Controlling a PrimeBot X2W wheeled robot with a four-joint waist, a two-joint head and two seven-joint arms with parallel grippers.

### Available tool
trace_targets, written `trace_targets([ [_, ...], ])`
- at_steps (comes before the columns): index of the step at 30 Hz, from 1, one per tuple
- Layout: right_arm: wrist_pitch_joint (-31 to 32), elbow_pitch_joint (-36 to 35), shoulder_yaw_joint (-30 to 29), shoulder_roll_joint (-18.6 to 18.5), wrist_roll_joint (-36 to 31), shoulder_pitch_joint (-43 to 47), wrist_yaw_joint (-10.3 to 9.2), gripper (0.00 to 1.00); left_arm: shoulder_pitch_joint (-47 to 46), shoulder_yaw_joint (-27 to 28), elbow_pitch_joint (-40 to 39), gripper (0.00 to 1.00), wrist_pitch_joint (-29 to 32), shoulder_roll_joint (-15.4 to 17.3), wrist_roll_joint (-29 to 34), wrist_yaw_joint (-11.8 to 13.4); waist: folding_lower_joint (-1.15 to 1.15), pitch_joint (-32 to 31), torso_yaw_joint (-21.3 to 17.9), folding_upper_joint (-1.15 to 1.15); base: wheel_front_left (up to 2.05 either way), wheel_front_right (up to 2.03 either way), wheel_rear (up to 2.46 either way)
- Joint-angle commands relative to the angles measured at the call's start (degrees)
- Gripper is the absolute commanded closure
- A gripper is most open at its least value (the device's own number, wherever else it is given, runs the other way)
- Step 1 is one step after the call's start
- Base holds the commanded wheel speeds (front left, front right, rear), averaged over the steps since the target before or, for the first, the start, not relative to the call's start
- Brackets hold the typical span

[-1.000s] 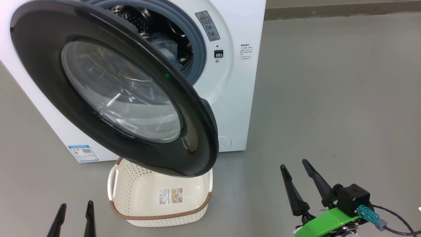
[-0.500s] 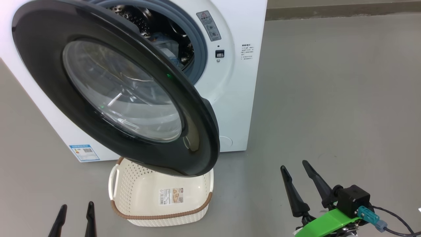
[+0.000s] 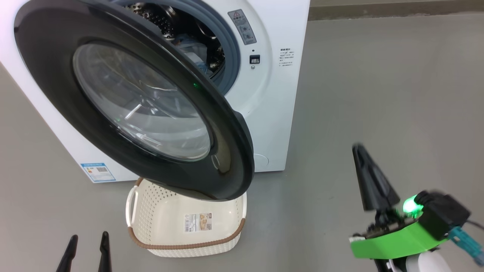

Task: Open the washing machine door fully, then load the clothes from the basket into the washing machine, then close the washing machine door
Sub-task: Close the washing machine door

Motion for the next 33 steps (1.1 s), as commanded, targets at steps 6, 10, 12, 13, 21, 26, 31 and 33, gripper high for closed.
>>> trace_targets([
  [6, -0.3, -13.3, 9.6, -1.7, -1.4, -5.2, 0.09, 1.0, -2.9, 1.5, -1.1, 0.0, -0.5, 0.8, -0.4, -0.2, 0.0, 0.5, 0.8, 0.0, 0.0, 0.0, 0.0],
  [10, -0.3, -16.7, 17.5, -5.5, -0.4, -7.5, 0.09, 1.0, -3.4, 1.1, -0.9, 0.0, -0.5, 0.6, -0.7, -0.2, 0.0, 0.9, 1.8, 0.0, 0.0, 0.0, 0.0],
  [12, -0.3, -16.6, 21.2, -7.4, 0.3, -8.4, 0.09, 1.0, -3.6, 0.7, -0.8, 0.0, -0.5, 0.5, -0.8, -0.2, 0.0, 1.0, 2.6, 0.0, 0.0, 0.0, 0.0],
  [13, -0.3, -16.2, 22.7, -8.2, 0.5, -8.9, 0.09, 1.0, -3.7, 0.6, -0.8, 0.0, -0.5, 0.5, -0.9, -0.2, 0.0, 1.1, 3.0, 0.0, 0.0, 0.0, 0.0],
  [21, -0.3, -3.9, 33.8, -13.4, 6.6, -12.6, 0.09, 1.0, -4.9, -1.4, -1.0, 0.0, -0.5, 0.0, -1.5, -0.2, 0.0, 2.9, 7.3, 0.0, 0.0, 0.0, 0.0],
  [26, -0.3, 5.0, 36.9, -14.2, 10.1, -15.4, 0.09, 1.0, -5.9, -2.7, -1.3, 0.0, -0.5, -0.4, -2.0, -0.2, 0.0, 4.7, 10.0, 0.0, 0.0, 0.0, 0.0],
  [31, -0.3, 12.1, 36.9, -13.6, 10.8, -19.9, 0.09, 1.0, -7.7, -4.8, -1.1, 0.0, -0.5, -0.9, -3.0, -0.2, 0.0, 7.6, 13.3, 0.0, 0.0, 0.0, 0.0],
  [33, -0.3, 14.3, 35.9, -12.9, 10.4, -21.2, 0.09, 1.0, -8.3, -5.3, -0.9, 0.0, -0.5, -1.0, -3.5, -0.2, 0.0, 8.8, 14.3, 0.0, 0.0, 0.0, 0.0],
])
